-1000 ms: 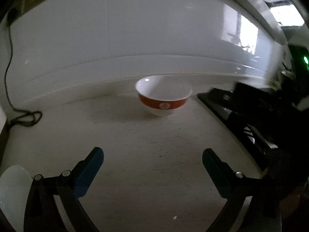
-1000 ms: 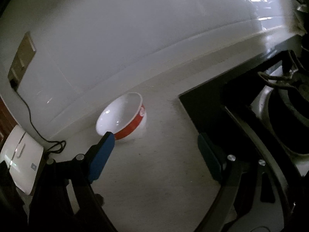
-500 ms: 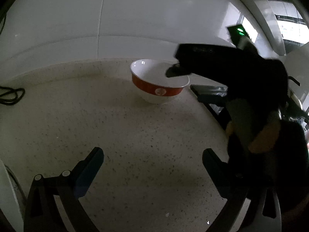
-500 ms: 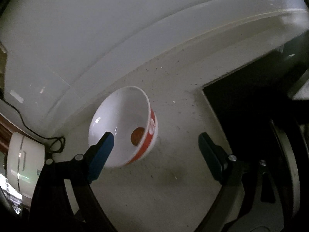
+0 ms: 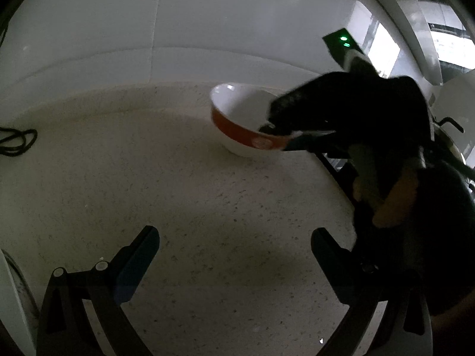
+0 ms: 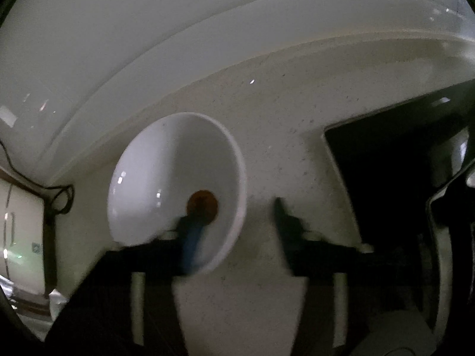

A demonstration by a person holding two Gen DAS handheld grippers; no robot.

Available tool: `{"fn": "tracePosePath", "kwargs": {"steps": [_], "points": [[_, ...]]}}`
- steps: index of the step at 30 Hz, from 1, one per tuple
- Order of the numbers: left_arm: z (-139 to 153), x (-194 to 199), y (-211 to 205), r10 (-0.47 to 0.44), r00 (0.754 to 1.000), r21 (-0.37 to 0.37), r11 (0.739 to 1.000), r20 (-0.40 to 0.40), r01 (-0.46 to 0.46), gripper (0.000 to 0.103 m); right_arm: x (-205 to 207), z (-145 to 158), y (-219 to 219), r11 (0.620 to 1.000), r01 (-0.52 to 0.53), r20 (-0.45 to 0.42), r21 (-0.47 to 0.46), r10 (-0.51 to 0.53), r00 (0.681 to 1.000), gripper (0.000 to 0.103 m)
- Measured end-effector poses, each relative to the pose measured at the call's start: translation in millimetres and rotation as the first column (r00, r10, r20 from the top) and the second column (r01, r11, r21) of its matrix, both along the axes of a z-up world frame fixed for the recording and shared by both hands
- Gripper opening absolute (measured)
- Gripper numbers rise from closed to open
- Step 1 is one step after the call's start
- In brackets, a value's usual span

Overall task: Organize plates and bowls
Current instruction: 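Grip the rim of the red-banded bowl with both tools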

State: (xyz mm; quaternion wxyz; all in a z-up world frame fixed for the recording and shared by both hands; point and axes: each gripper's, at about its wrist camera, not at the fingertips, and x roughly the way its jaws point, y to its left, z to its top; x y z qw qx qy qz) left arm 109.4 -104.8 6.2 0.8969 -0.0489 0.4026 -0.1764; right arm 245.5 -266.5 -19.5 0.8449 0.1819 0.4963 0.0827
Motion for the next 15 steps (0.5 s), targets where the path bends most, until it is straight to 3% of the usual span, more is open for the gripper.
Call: {"fn": "tracePosePath", "kwargs": {"steps": [5,9,15], "points": [[-1.6,2.8,4.2,-0.012,1.0,-0.036,0.999,-0.027,0.012,0.103,-17.0,2.8,-1.2,0.999,-0.037,-0.003,-0.001,0.037,0.999,0.022],[1.3,2.3,13.8,-0.04,0.997,-0.154,0.988,-0.06,0.031,0.103,-37.1,4.7,-12.9,0.998,-0.056,-0.004,0.032,0.057,0.998,0.018],[2.9,4.3,32.5,-0.047,0.995,-0.316,0.948,-0.086,0.017,0.103,-69.1,11.3,-42.6,0.993,-0.08,0.019,0.084,0.078,0.997,0.018]]}}
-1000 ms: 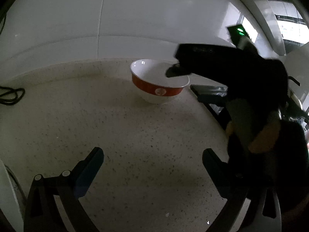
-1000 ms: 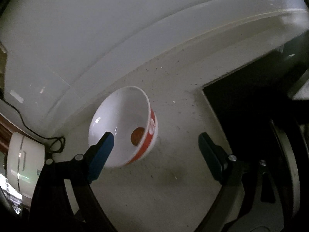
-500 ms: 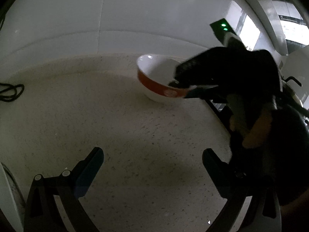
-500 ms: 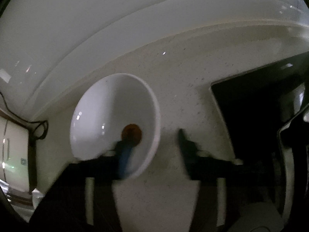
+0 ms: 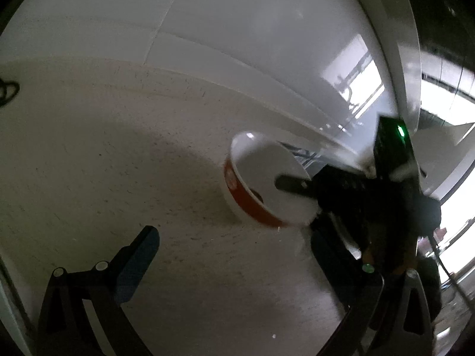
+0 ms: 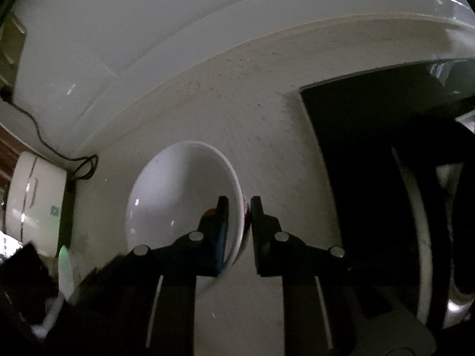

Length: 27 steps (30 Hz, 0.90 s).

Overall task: Organize plates and bowls
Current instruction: 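Grip the rim of the red-banded bowl with both tools, then carry the red-banded bowl to the stack and lower it into the white bowl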

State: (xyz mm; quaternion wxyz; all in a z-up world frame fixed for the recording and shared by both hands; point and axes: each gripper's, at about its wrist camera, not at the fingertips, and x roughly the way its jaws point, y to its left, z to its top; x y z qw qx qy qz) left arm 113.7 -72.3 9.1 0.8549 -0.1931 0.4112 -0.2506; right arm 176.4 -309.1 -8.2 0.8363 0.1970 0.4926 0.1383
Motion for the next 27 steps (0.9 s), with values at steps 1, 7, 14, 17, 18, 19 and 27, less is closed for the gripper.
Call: {"fn": "tracePosePath", "kwargs": {"steps": [1,7,14,17,18,19,27], "points": [[-0.6,-0.3,0.7,0.01,1.0,-0.007,1.0,-0.001,-0.01,0.103,-5.0,0.7,-3.6,1.0,0.001,0.0,-0.001,-0.001,1.0,0.018],[2.5,-3.9,-7.5,0.089,0.995,0.105,0.99,0.051,-0.094,0.103,-37.1,3.1,-16.6,1.0,-0.022,0.017,0.004,0.022,1.0,0.018],[-2.5,-7.5,-21.8,0.061,0.998,0.224,0.973,-0.003,-0.059,0.103,-68.9,-0.2,-14.4,0.999,-0.048,0.044,-0.02,0.048,0.998,0.018],[-5.9,-10.1,-28.6,0.057,0.998,0.292,0.955,-0.017,-0.049,0.103,-74.8,1.1,-5.6,0.998,-0.042,0.086,-0.044,0.046,0.995,0.018],[-6.5,-11.4,-31.0,0.055,0.998,0.306,0.951,-0.021,-0.046,0.103,-81.2,0.8,-2.4,0.997,-0.04,0.107,-0.07,0.047,0.993,0.018],[-7.9,-13.3,-32.1,0.051,0.998,0.32,0.947,-0.031,-0.038,0.103,-82.2,0.9,2.4,0.995,-0.033,0.123,-0.093,0.045,0.991,0.019],[-7.2,-15.6,-35.8,0.041,0.999,0.379,0.924,0.019,-0.045,0.103,-103.1,-1.6,10.5,0.991,0.021,0.179,-0.133,0.003,0.984,0.044]]}}
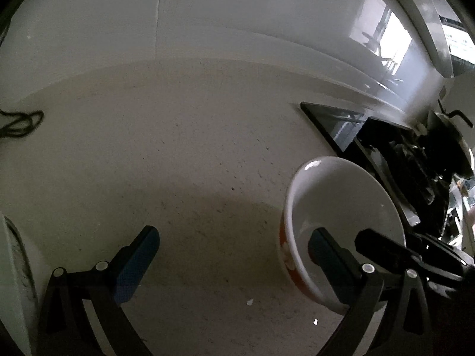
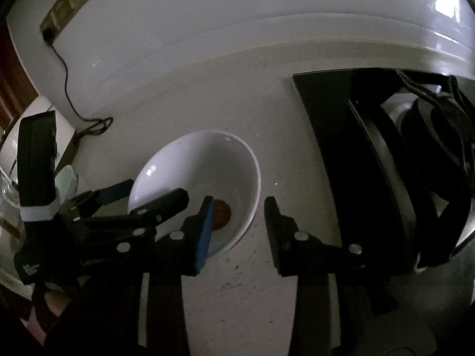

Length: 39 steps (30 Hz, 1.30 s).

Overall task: Organize plates and bowls
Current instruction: 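Carry the red-banded bowl to the stack and lower it into the white bowl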

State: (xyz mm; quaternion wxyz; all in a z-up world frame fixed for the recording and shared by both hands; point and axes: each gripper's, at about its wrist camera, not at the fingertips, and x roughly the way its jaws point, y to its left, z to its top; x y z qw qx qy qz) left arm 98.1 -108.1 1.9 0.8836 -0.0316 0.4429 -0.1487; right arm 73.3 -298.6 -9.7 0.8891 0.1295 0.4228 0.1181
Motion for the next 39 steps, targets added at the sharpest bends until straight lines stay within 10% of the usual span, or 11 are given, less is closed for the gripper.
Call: {"fn": "tracePosePath", "kwargs": {"steps": [10,15,19,20,39], "points": [[-3.7,4.9,1.6,0.016,1.0,-0.017,1.0,-0.027,-0.016,0.103,-3.5,-16.8,-8.8,0.993,0.061,-0.069,0.102,-0.054,0.996,0.057],[-4.0,1.4,1.7,-0.035,0.999,-0.07,0.997,-0.035,0.033,0.094,-11.0,-16.1,-12.5,0.984,0.073,-0.055,0.161,-0.065,0.996,0.044],[-2.6,-6.5,-7.7,-0.159,0.986,-0.162,0.975,-0.049,0.149,0.019,-20.4,-11.9,-10.3,0.982,0.108,-0.026,0.156,-0.106,0.994,0.03],[-2.0,-10.2,-10.8,-0.179,0.982,-0.185,0.969,-0.06,0.165,0.013,-23.7,-10.3,-7.5,0.983,0.113,-0.013,0.148,-0.112,0.994,0.029],[21.9,-37.0,-26.3,-0.197,0.979,-0.087,0.976,0.06,0.202,0.013,-57.8,-25.9,-23.2,0.899,0.276,-0.081,0.339,-0.265,0.961,0.022]]}}
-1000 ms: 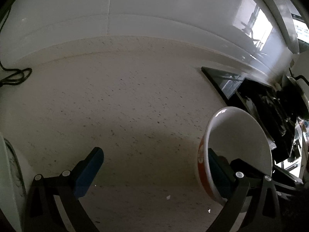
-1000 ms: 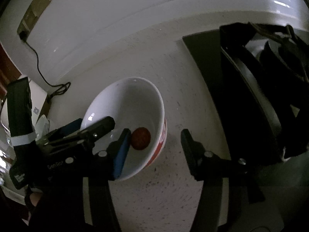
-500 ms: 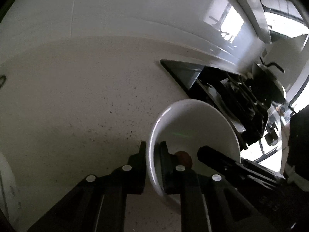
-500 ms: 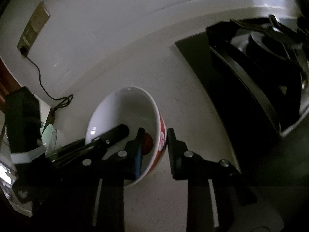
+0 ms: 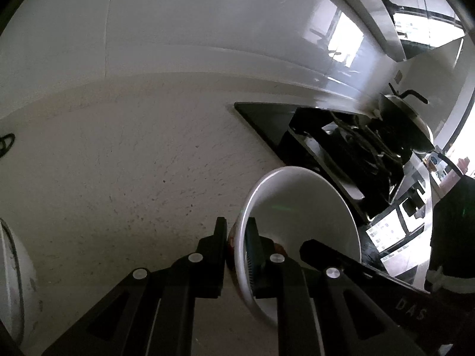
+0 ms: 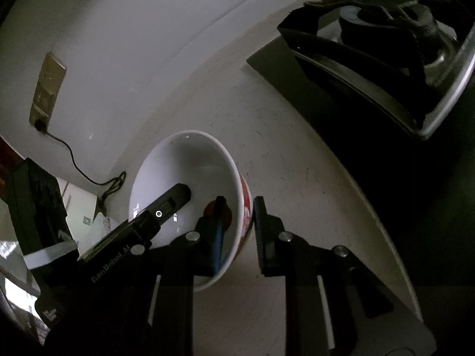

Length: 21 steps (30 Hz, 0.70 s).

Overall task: Organize plates and bowls
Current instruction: 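Carry the red-banded bowl to the stack and lower it into the white bowl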

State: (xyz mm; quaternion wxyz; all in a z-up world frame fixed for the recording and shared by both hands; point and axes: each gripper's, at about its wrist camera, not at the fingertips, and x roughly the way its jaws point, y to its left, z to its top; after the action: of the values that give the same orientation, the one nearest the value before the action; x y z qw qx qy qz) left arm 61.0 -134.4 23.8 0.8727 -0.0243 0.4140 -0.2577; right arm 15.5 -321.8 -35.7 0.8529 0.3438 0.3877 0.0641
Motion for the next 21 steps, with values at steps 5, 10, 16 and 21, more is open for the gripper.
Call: {"fn": "tracePosePath", "kwargs": {"steps": [5,10,16,21], "points": [[11.3,-5.0,5.4,-0.008,1.0,-0.033,0.999,0.015,0.009,0.015,-12.4,4.9,4.4,1.0,0.023,0.009,0.012,-0.023,1.0,0.022],[25.3,-16.9,8.7,0.007,0.998,-0.041,0.999,0.07,-0.004,0.017,-21.6,16.0,12.0,1.0,0.029,0.026,0.004,-0.029,0.999,0.022],[33.0,-34.6,28.9,0.04,0.994,-0.107,0.994,0.1,-0.029,0.017,-32.0,35.4,19.2,1.0,0.013,0.056,-0.006,-0.012,0.998,0.022],[34.5,-51.0,43.0,0.086,0.99,-0.108,0.991,0.113,-0.073,0.017,-39.7,40.7,28.8,1.0,-0.02,0.071,0.007,0.02,0.997,0.022]]}}
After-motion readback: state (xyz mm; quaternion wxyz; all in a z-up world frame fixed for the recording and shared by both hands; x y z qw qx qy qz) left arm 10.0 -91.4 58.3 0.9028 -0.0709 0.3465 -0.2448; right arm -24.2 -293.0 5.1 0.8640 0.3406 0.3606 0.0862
